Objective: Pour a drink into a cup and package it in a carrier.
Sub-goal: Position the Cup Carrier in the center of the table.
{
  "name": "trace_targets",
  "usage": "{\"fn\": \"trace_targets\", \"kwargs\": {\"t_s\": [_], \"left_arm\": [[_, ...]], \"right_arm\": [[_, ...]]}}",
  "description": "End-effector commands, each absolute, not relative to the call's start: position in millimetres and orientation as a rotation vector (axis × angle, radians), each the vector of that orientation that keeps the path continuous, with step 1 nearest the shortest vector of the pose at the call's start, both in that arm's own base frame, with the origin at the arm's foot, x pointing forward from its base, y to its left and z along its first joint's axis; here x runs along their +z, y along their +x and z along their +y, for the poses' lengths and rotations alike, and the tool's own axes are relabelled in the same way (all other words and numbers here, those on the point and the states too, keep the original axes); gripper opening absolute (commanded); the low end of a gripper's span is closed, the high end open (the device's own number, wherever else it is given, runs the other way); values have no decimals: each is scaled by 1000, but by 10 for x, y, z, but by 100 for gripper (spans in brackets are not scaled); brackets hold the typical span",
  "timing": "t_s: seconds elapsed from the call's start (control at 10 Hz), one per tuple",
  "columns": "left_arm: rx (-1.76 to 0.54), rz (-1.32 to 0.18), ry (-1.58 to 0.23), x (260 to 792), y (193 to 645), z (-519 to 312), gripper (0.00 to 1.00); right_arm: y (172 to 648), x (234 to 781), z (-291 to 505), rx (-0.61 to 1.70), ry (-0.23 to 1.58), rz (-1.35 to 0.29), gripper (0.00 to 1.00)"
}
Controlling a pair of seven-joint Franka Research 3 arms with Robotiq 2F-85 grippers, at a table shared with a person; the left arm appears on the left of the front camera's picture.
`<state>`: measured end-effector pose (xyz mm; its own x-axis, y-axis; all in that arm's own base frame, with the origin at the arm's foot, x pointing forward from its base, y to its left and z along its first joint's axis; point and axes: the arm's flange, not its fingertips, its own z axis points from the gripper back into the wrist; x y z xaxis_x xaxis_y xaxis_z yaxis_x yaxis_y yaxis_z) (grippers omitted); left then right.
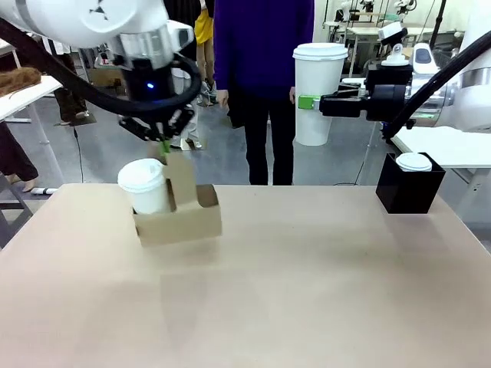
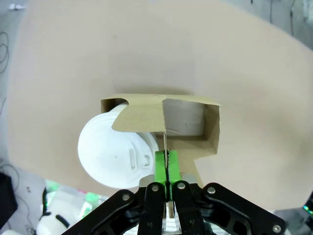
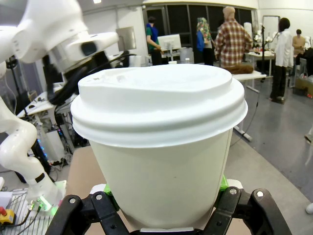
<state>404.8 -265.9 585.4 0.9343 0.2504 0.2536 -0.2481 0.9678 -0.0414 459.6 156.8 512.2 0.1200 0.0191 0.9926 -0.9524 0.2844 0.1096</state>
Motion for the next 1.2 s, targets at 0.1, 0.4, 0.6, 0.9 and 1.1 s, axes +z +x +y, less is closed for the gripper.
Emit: {"fn": "trace_targets", "kwargs": {"t_s": [0.1, 0.4, 0.6, 0.9, 1.1], "left_arm": [[177, -286, -16, 5702, 3712, -3061, 1], [84, -295, -9, 5496, 3467, -3523, 1], [56, -304, 11, 5341, 3401, -3734, 1], [26, -266, 56, 5049, 3329, -3942, 1], [24, -259, 84, 4909, 3283, -4048, 1]], "right_arm": [[4600, 5144, 1588, 933, 1017, -1227, 80], [4600, 5144, 1588, 933, 1017, -1227, 80], [4600, 5144, 1588, 933, 1017, -1227, 80], [4600, 5144, 1588, 933, 1017, -1227, 80], [4600, 5144, 1588, 933, 1017, -1227, 80]]}}
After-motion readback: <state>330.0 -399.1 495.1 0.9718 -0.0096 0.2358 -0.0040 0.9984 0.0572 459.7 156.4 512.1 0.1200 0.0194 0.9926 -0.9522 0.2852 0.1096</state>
